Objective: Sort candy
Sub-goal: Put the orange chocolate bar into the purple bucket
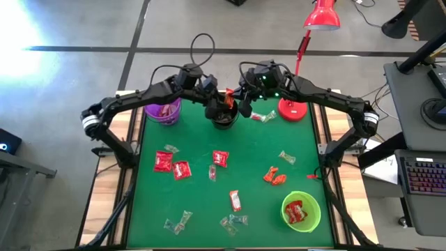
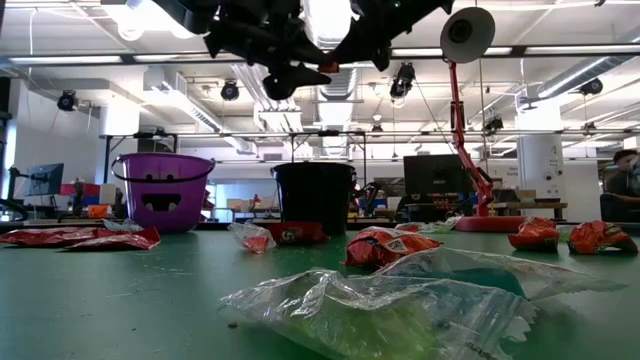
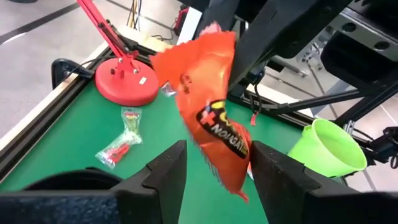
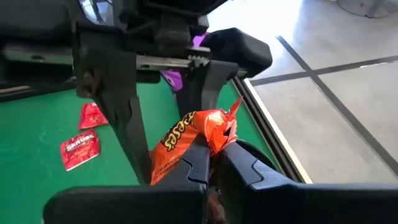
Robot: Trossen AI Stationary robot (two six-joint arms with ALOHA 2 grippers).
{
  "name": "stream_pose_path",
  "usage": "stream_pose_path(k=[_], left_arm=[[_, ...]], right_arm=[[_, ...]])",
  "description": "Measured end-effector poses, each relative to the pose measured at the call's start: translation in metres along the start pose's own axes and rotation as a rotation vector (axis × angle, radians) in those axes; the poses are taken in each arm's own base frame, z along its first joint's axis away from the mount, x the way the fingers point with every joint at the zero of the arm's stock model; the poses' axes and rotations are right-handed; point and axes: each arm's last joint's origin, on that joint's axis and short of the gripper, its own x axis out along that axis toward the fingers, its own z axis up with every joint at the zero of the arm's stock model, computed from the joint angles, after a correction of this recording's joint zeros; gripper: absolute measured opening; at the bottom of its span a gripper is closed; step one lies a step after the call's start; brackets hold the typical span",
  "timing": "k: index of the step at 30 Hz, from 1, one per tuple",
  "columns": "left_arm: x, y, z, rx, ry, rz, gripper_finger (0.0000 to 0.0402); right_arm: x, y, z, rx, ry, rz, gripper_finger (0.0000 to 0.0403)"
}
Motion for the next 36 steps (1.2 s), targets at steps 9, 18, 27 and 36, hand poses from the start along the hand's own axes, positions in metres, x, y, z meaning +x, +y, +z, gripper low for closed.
stream_pose_path(k=[9,18,27,36], left_arm=[[0.0024,0.0029,-0.0001,0.004,-0.006,-0.012,0.0074],[0.0022,0.0033,0.0,0.004,-0.006,-0.015,0.0007],[0.002,0.0028,-0.0002,0.003,-0.002,-0.03,0.0004],[-0.0028,0.0028,-0.008,-0.015,0.081,-0.009,0.0003]], right_arm=[[-0.0022,0.0025,0.0014,-0.004,-0.007,0.002,0.0009],[-0.003,0.0028,0.0016,0.027,-0.007,0.006,0.0009],[-0.003,0.003,0.0013,0.076,-0.004,0.01,0.0029],[-0.0044,0.0022,0.0015,0.128,-0.004,0.004,0.0085]])
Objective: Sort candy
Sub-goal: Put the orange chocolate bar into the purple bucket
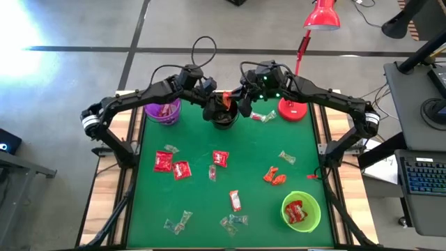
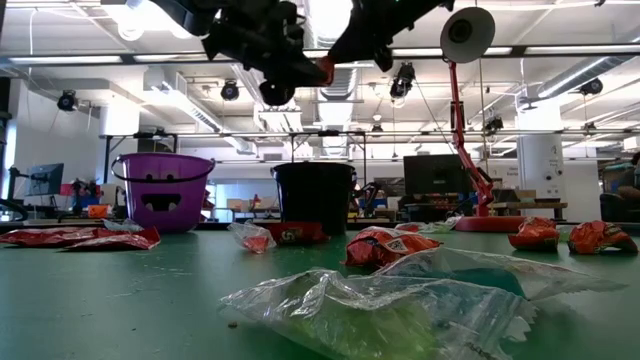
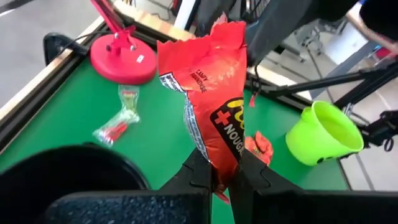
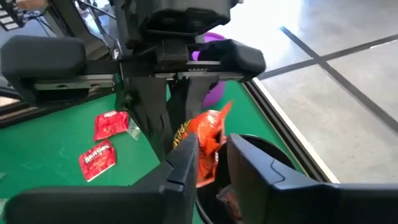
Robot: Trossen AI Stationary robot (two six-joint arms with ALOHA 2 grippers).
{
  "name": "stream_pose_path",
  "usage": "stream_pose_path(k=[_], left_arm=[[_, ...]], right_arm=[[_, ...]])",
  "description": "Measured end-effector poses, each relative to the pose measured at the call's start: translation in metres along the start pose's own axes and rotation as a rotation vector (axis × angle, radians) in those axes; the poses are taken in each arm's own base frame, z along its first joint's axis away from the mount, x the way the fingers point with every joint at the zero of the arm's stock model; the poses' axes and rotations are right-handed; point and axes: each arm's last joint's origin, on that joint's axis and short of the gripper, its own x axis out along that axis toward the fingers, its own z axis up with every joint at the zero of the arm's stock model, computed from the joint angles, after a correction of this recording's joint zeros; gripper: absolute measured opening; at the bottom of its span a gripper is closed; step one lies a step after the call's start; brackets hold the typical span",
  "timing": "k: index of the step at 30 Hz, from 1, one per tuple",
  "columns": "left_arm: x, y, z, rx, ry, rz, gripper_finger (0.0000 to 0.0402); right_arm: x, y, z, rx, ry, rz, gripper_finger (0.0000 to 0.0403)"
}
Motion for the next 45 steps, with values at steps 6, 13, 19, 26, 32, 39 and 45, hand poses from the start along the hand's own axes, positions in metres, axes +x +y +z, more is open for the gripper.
stream_pose_path(k=[6,13,19,26,32,39,45], left_arm=[[-0.023,0.002,-0.001,-0.02,0.036,0.073,0.0003],[-0.062,-0.001,-0.016,-0.049,0.2,0.258,0.0002],[-0.086,-0.007,-0.029,-0.071,0.335,0.399,0.0002],[-0.106,-0.013,-0.041,-0.075,0.479,0.603,0.0002],[-0.115,-0.013,-0.048,-0.074,0.574,0.735,0.0004],[-0.12,-0.011,-0.058,-0.07,0.726,0.856,0.0009],[-0.123,-0.006,-0.061,-0.066,0.793,0.937,0.001]], right_arm=[[-0.011,0.002,0.003,-0.004,-0.013,-0.008,0.0118],[-0.026,0.005,0.003,-0.01,0.008,-0.009,0.0128],[-0.038,0.007,-0.003,0.006,0.084,-0.016,0.0123],[-0.053,0.009,-0.008,0.034,0.135,-0.05,0.013],[-0.056,0.01,-0.008,0.053,0.137,-0.046,0.0127],[-0.057,0.01,-0.008,0.078,0.143,-0.046,0.0124],[-0.057,0.01,-0.012,0.095,0.181,-0.049,0.013]])
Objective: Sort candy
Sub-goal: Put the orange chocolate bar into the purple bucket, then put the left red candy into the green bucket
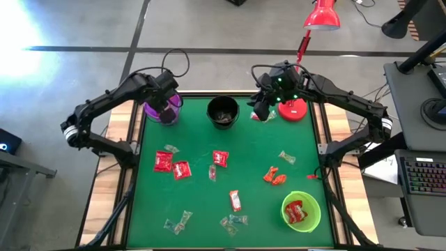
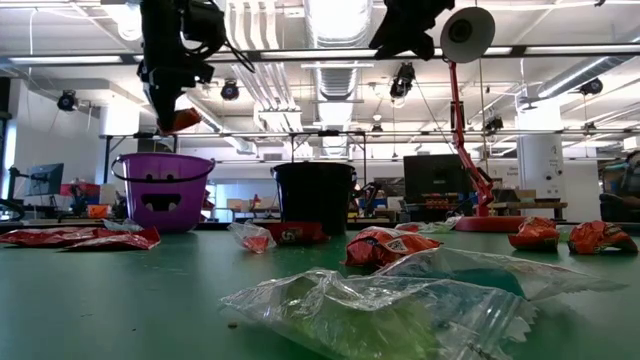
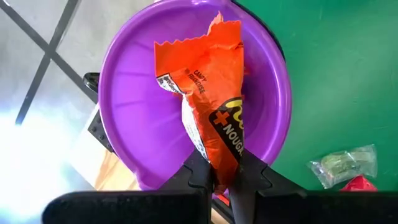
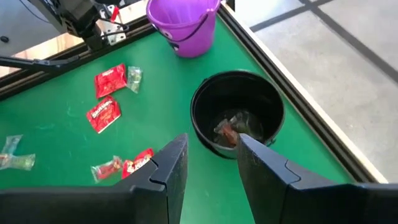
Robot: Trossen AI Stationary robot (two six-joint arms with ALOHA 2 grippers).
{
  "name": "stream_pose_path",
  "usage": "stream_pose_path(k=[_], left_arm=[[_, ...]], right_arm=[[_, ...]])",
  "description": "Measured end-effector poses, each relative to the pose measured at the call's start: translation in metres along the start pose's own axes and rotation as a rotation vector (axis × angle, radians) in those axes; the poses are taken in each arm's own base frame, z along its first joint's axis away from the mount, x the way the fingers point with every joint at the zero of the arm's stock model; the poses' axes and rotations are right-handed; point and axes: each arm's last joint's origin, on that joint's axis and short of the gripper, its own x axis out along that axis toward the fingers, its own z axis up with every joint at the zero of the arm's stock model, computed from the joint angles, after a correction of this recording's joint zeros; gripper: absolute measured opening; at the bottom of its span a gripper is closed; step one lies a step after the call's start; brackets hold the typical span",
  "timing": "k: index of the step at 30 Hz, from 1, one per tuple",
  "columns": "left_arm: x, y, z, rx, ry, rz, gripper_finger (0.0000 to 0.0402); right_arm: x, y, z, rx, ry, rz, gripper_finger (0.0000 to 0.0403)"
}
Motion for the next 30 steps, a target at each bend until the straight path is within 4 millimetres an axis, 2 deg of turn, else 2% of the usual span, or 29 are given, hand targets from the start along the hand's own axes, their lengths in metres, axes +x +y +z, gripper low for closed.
stream_pose_path(k=[7,11,22,27,30], left_arm=[[0.008,0.001,0.004,0.007,0.032,0.001,0.0013],[0.014,0.004,0.005,0.01,0.056,0.004,0.003],[0.025,0.008,0.0,0.022,0.1,0.047,0.0086],[0.022,0.008,0.001,0.015,0.093,0.029,0.01],[0.017,0.005,0.0,-0.003,0.084,-0.063,0.0104]], right_arm=[[-0.001,0.0,-0.004,0.056,0.043,-0.005,0.0125],[-0.004,0.0,-0.006,0.076,0.056,-0.006,0.0123],[-0.044,0.007,-0.007,0.062,-0.029,0.009,0.0129],[-0.051,0.008,-0.008,0.072,-0.047,0.011,0.0124],[-0.051,0.008,-0.008,0.072,-0.048,0.011,0.0123]])
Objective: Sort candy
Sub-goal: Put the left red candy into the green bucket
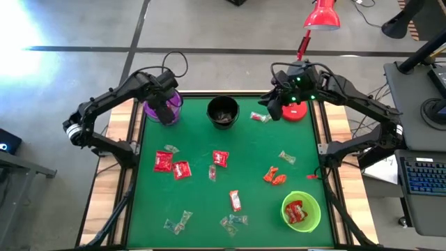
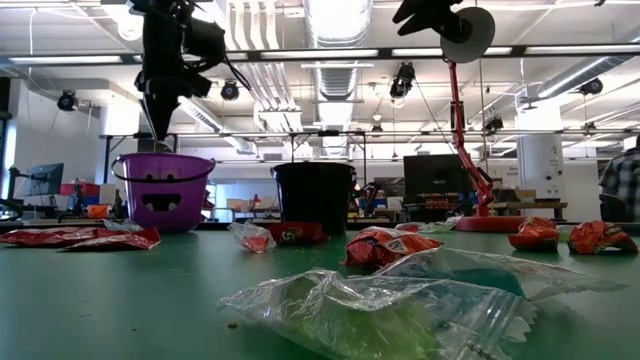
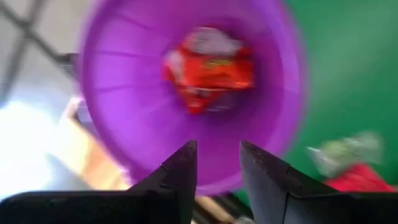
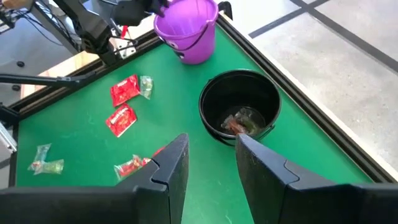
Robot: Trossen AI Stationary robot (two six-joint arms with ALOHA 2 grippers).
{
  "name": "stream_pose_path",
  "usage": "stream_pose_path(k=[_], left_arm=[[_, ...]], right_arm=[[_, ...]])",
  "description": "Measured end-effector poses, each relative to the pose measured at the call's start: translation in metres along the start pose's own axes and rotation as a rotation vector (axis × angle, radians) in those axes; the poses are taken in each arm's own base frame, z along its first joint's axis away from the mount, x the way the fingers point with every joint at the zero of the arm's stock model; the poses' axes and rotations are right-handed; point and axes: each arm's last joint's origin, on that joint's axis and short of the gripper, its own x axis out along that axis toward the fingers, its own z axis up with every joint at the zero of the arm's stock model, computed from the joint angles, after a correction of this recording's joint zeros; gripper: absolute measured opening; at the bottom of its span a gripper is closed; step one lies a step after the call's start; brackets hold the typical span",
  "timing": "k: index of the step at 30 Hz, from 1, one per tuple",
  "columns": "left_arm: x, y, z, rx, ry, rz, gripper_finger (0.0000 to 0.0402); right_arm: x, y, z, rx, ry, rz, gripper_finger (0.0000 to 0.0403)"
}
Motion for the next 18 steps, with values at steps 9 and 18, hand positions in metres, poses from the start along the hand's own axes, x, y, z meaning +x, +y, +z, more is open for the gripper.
stream_pose_path(k=[9,18], left_arm=[[-0.02,-0.024,-0.011,0.0,-0.044,-0.362,0.0105],[-0.041,-0.065,-0.026,0.106,-0.062,-0.466,0.0105]], right_arm=[[0.007,-0.001,0.0,-0.017,0.021,-0.006,0.0127],[0.023,-0.004,-0.001,0.002,0.063,-0.014,0.0121]])
